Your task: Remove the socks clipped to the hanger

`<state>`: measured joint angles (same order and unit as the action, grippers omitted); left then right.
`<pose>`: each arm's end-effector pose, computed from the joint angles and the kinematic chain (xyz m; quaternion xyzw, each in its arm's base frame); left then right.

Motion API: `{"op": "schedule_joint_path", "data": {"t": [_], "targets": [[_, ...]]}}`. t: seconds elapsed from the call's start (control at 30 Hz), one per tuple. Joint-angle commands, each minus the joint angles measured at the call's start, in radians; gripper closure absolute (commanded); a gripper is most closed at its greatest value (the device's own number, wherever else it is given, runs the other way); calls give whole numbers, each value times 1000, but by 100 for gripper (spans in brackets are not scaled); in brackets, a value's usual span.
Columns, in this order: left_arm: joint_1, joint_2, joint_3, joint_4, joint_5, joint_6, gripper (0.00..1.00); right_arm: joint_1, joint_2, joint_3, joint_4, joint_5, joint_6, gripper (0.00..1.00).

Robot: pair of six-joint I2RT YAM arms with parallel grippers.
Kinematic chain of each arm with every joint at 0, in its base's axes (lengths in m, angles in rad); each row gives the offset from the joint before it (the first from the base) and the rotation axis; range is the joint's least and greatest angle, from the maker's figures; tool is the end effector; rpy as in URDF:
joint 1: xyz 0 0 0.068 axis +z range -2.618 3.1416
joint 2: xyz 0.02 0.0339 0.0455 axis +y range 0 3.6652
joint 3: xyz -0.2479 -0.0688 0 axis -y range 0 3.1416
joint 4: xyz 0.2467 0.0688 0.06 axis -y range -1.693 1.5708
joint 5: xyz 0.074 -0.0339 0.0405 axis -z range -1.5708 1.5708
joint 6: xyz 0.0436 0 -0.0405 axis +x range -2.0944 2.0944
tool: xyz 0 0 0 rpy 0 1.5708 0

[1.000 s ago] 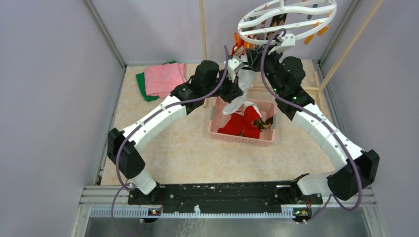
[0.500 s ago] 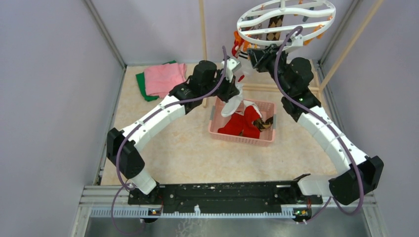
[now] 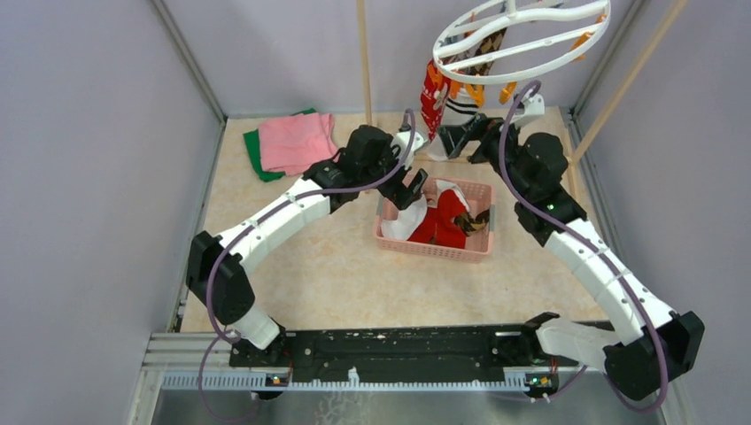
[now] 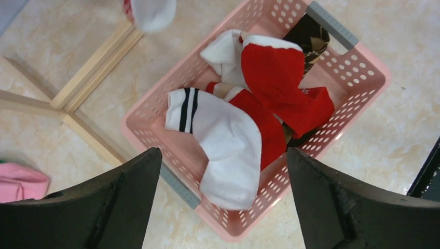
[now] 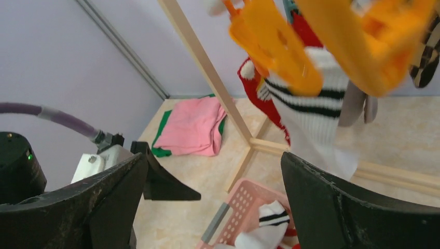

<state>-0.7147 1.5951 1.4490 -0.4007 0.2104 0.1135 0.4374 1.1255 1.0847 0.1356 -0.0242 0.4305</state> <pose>0.2799 -0.2549 0.3241 0.3959 0.7730 -0.2317 0.4383 0.2525 0.1192 0.3982 -0.0113 0.6727 0.3184 0.6678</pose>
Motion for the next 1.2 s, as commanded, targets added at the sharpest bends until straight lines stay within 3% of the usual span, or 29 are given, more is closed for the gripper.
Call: {"op": "schedule_joint_path", "data": {"t": [0.0,0.3,0.57,0.8,0.97,1.17], "targets": [[15,-18,-23,-32,-45,103,2,-3,-95,-60,-62,-33,12,1],[121,19,-51,-55,27,124,3,-3,-273,-286,-186,-10,76,1],[192,70,-173,5,22,146,9,-3,-419,-538,-255,184,187,1],[208,178,-144,35,-5,102,13,-10,-338,-598,-243,341,201,1],[259,199,-163,37,-36,109,15,-57,-239,-582,-169,294,177,1],[308,109,-281,19,-57,171,16,-58,-220,-570,-146,230,170,1]]}}
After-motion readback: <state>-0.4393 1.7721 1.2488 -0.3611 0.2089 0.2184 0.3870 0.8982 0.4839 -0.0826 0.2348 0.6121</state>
